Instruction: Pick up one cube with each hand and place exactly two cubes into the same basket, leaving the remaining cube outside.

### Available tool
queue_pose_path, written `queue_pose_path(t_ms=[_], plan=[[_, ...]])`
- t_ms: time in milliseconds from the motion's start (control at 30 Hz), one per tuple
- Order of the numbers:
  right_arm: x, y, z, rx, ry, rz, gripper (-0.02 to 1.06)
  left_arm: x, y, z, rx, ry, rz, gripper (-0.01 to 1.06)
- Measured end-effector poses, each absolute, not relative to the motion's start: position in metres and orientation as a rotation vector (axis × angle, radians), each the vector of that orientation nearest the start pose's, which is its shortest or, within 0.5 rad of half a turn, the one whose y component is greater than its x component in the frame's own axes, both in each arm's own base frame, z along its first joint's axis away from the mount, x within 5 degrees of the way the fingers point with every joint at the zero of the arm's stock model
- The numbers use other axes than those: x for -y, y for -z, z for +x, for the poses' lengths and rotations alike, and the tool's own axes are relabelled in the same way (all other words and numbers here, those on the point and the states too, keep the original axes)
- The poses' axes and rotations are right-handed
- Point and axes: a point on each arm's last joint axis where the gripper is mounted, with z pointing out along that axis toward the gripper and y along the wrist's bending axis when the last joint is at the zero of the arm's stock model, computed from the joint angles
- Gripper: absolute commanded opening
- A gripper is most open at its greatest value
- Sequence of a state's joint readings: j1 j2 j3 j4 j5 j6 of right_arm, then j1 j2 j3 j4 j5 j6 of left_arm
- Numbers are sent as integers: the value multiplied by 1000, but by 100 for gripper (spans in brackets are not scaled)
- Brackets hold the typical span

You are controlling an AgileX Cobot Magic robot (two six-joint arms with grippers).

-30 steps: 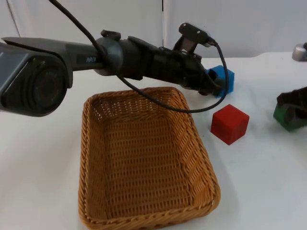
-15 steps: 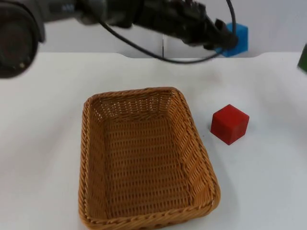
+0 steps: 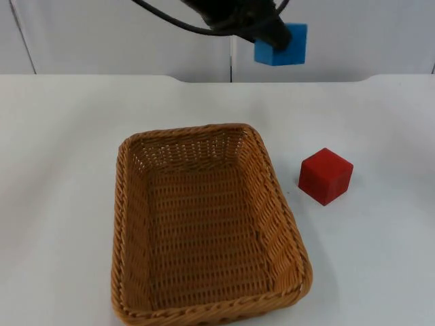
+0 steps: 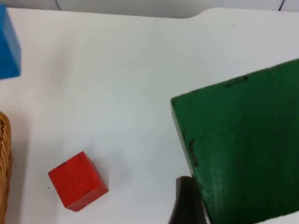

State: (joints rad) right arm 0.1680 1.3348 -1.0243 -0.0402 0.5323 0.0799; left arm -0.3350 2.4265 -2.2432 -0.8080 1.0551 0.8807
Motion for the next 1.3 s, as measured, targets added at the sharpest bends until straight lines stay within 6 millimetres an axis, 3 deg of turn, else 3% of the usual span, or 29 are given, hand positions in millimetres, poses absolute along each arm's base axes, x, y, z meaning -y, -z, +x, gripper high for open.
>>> queue_pose_path(t_ms=[567,867,1033,1300], plan=[[-47,-307,280,-2377,-127,-85,0,225,-220,467,-2341,926,1100,0],[-48,-307,280,-2382,-134,-79,0,213,-251,460,-2401,766,1049,0],[-48,-307,280,-2382,-135,-79,0,204,-275,441,-2414,741,1043,0],[-49,-307,279,-2383,-158,-63,0,190,-262,403,-2538,756,1079,0]])
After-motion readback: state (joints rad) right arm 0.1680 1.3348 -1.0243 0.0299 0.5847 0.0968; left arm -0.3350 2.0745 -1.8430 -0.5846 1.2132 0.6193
